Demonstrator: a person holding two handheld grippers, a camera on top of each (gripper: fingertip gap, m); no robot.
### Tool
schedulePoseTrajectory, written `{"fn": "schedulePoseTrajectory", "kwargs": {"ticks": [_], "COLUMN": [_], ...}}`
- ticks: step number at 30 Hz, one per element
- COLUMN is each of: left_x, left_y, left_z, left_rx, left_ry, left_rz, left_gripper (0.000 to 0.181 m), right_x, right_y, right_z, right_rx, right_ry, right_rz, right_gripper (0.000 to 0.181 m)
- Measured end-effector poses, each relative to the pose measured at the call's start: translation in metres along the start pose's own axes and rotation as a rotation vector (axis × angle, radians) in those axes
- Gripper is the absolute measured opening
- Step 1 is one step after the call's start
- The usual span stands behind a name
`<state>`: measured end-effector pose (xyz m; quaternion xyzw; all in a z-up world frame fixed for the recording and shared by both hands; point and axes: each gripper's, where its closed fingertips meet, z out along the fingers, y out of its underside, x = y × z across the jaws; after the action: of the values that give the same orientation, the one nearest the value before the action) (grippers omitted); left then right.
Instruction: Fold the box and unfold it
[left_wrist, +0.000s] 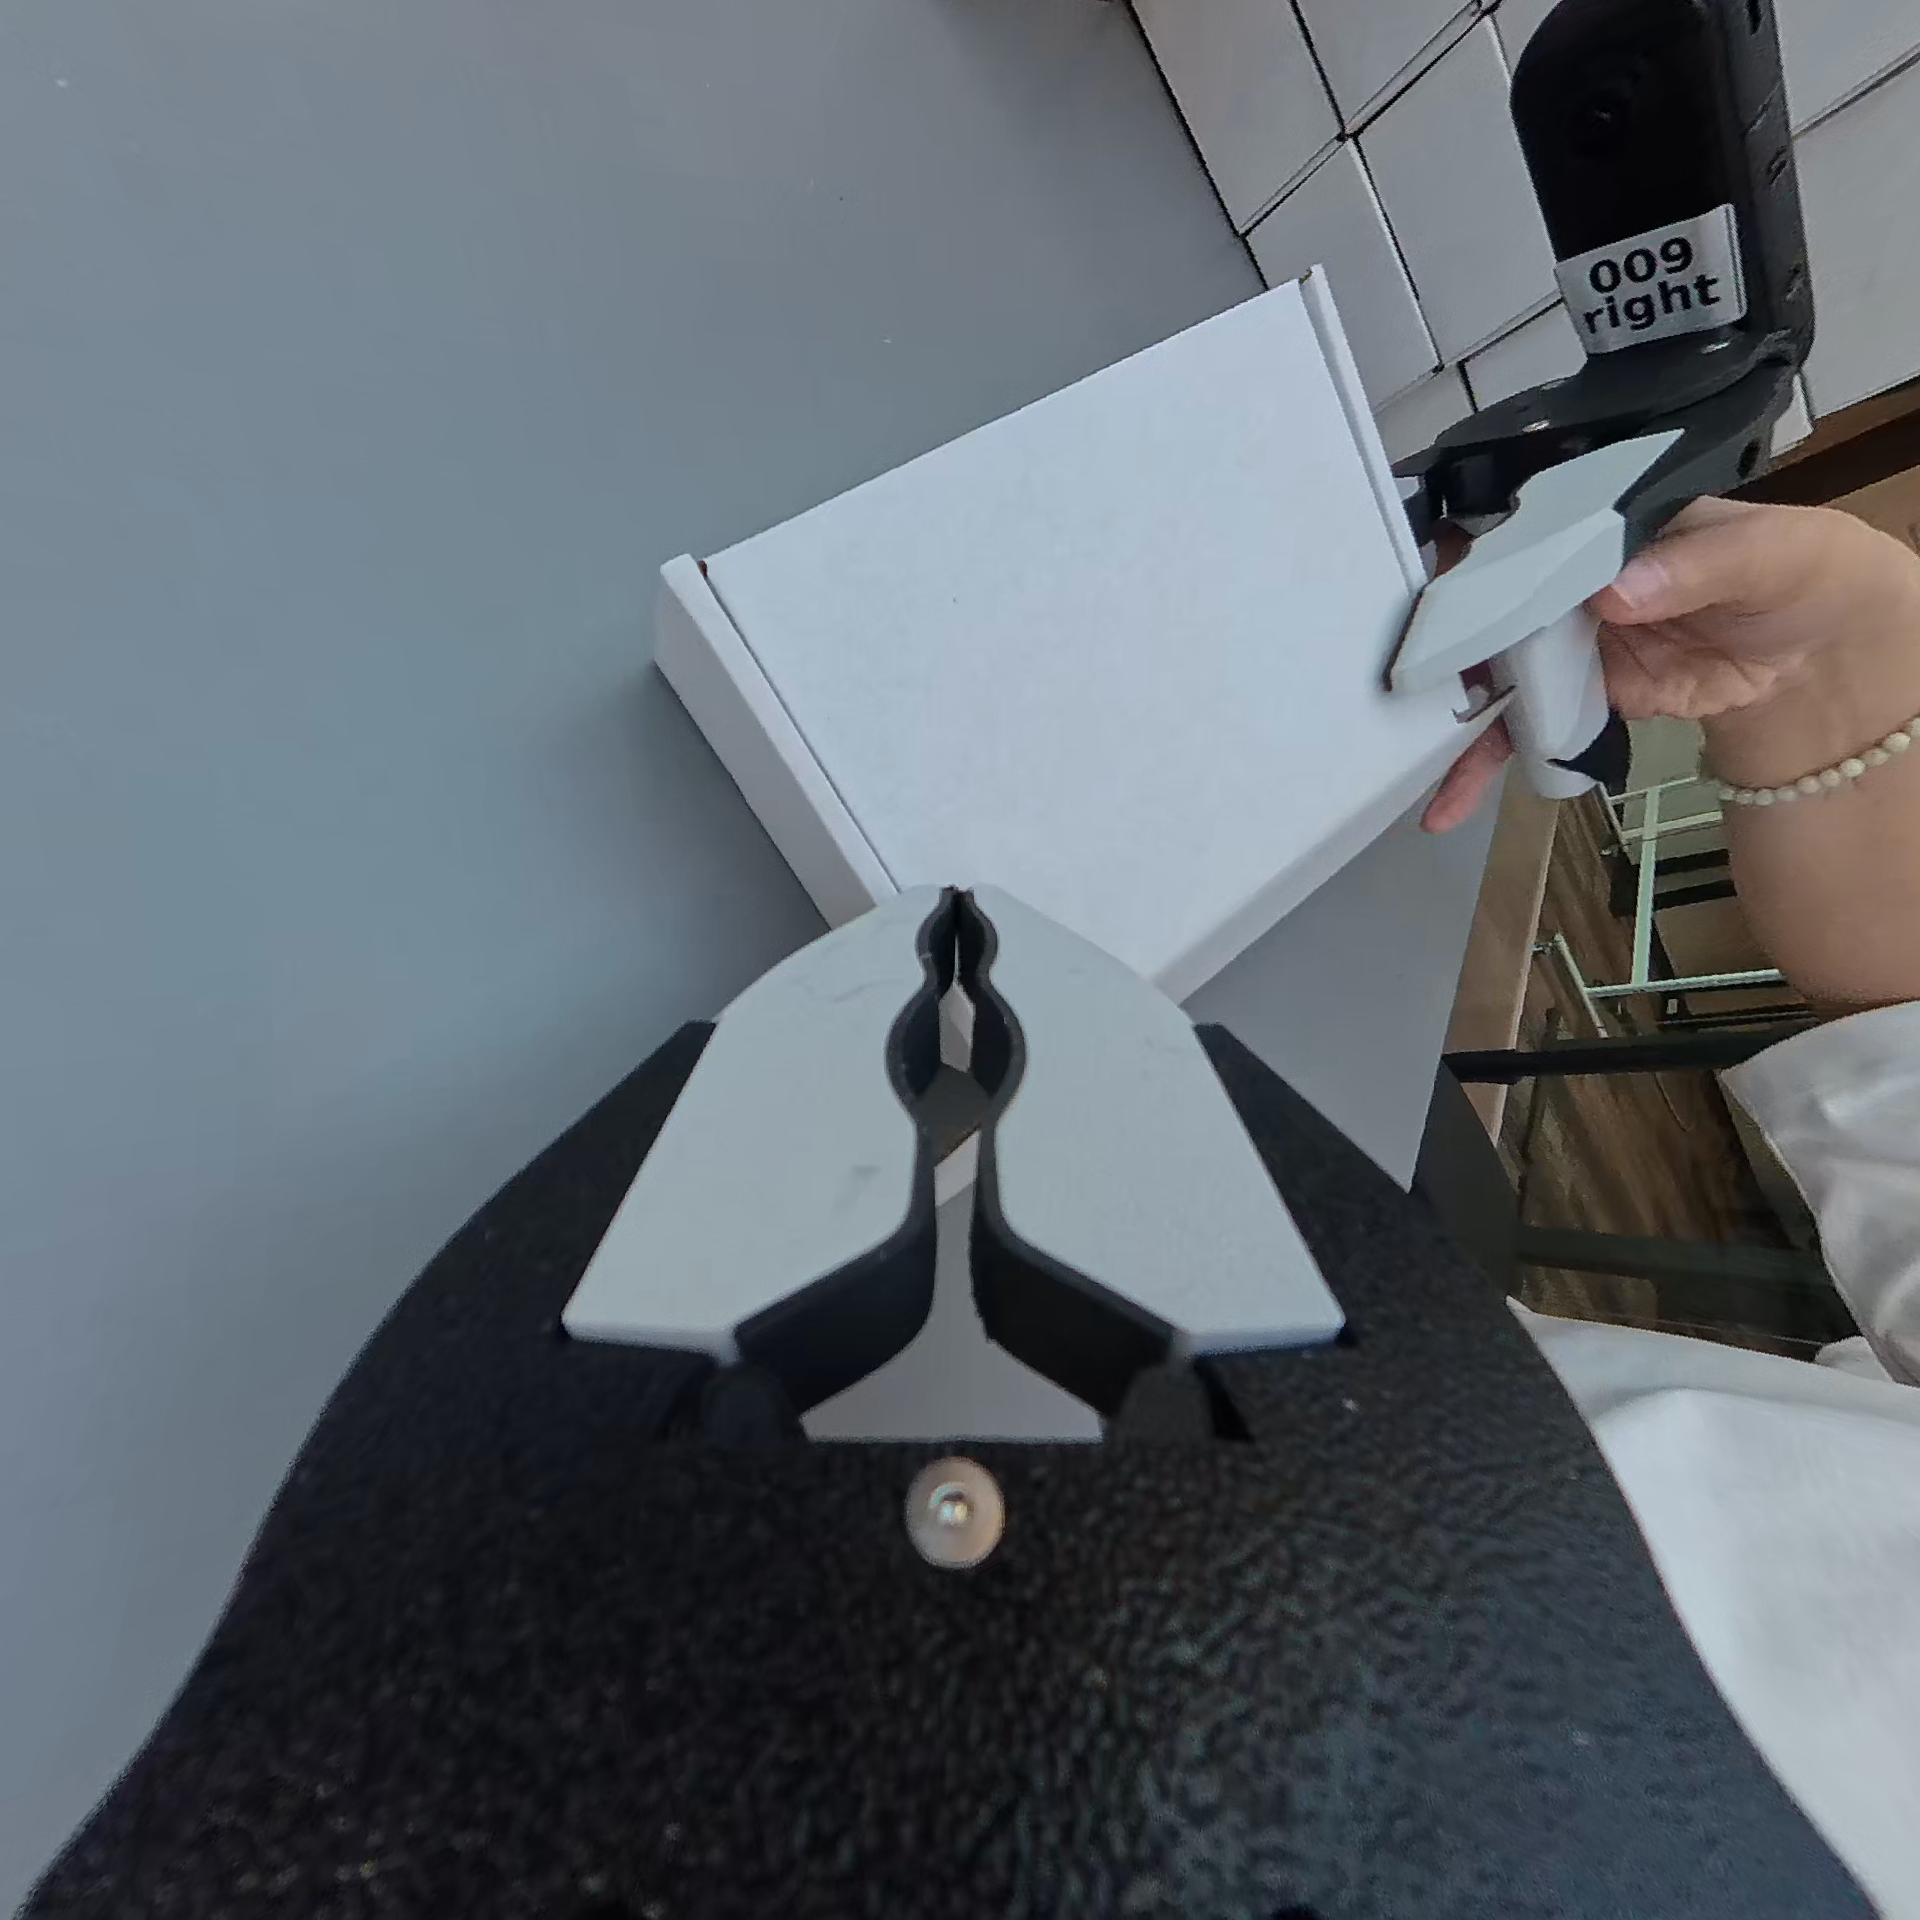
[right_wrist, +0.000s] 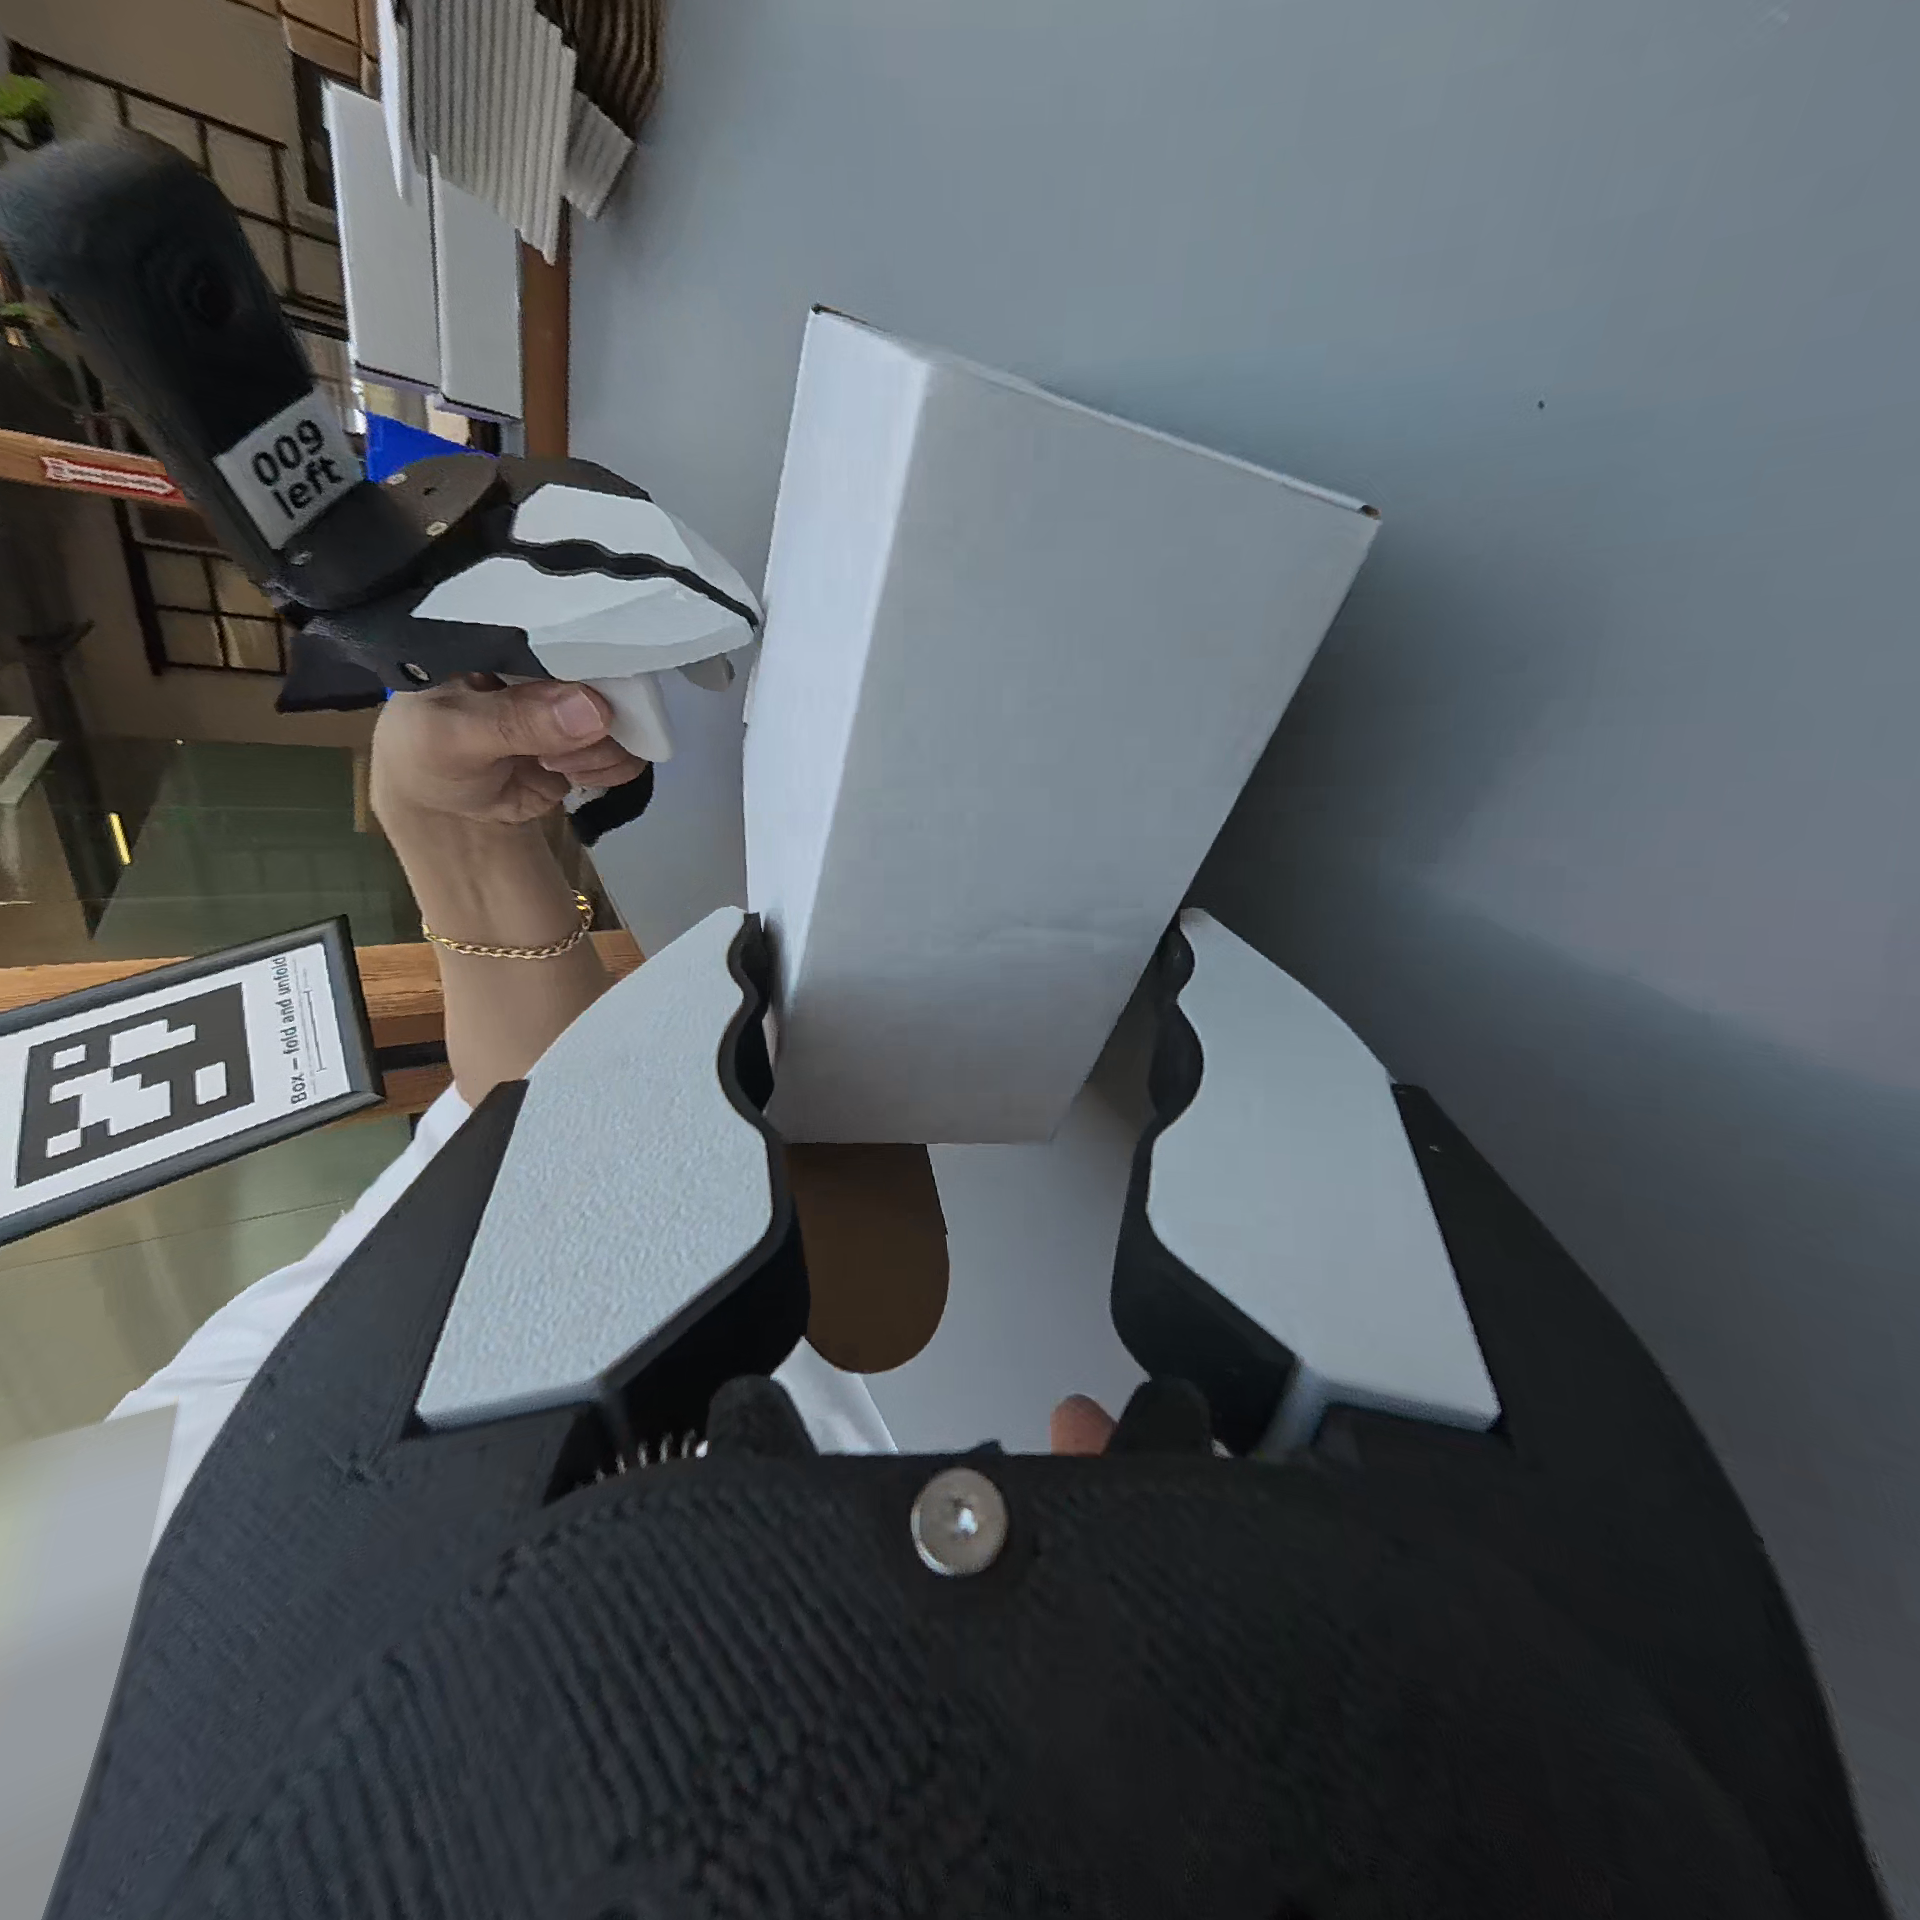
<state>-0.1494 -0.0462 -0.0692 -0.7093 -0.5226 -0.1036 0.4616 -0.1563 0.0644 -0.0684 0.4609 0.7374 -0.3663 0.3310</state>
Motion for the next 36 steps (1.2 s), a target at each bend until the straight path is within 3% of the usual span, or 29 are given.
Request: {"fn": "schedulePoseTrajectory", "kwargs": {"ticks": [4, 15, 17, 19, 20, 21, 25, 31, 34, 36], "left_x": [0.004, 0.008, 0.020, 0.042, 0.054, 0.064, 0.088, 0.085, 0.083, 0.090], "left_y": [-0.001, -0.001, -0.010, -0.032, -0.043, -0.051, -0.054, -0.021, -0.003, 0.003], "left_z": [0.003, 0.004, -0.006, -0.028, -0.043, -0.056, -0.086, -0.086, -0.069, -0.060], "left_rx": [0.009, 0.021, 0.085, 0.232, 0.302, 0.355, 0.410, 0.329, 0.262, 0.308], "left_ry": [-0.011, -0.060, -0.031, 0.002, 0.003, -0.010, -0.183, -0.668, -0.820, -0.884], "left_rz": [0.026, 0.129, 0.212, 0.315, 0.376, 0.450, 0.845, 1.614, 1.877, 2.026], "left_gripper": [0.000, 0.000, 0.000, 0.000, 0.000, 0.017, 0.055, 0.083, 0.097, 0.098], "right_x": [0.013, 0.008, 0.005, 0.000, -0.003, -0.006, -0.020, -0.044, -0.055, -0.058], "right_y": [0.008, 0.006, 0.002, 0.000, -0.002, -0.003, -0.003, 0.006, 0.013, 0.016], "right_z": [0.012, 0.002, -0.007, -0.017, -0.021, -0.026, -0.042, -0.061, -0.061, -0.056], "right_rx": [-0.067, -0.131, -0.129, -0.131, -0.121, -0.114, -0.102, -0.104, -0.115, -0.122], "right_ry": [0.105, -0.042, -0.064, -0.101, -0.125, -0.149, -0.263, -0.407, -0.457, -0.453], "right_rz": [-0.039, 0.005, -0.017, -0.023, -0.003, 0.016, 0.029, -0.004, -0.011, -0.025], "right_gripper": [0.085, 0.073, 0.072, 0.071, 0.071, 0.071, 0.071, 0.071, 0.071, 0.071]}}
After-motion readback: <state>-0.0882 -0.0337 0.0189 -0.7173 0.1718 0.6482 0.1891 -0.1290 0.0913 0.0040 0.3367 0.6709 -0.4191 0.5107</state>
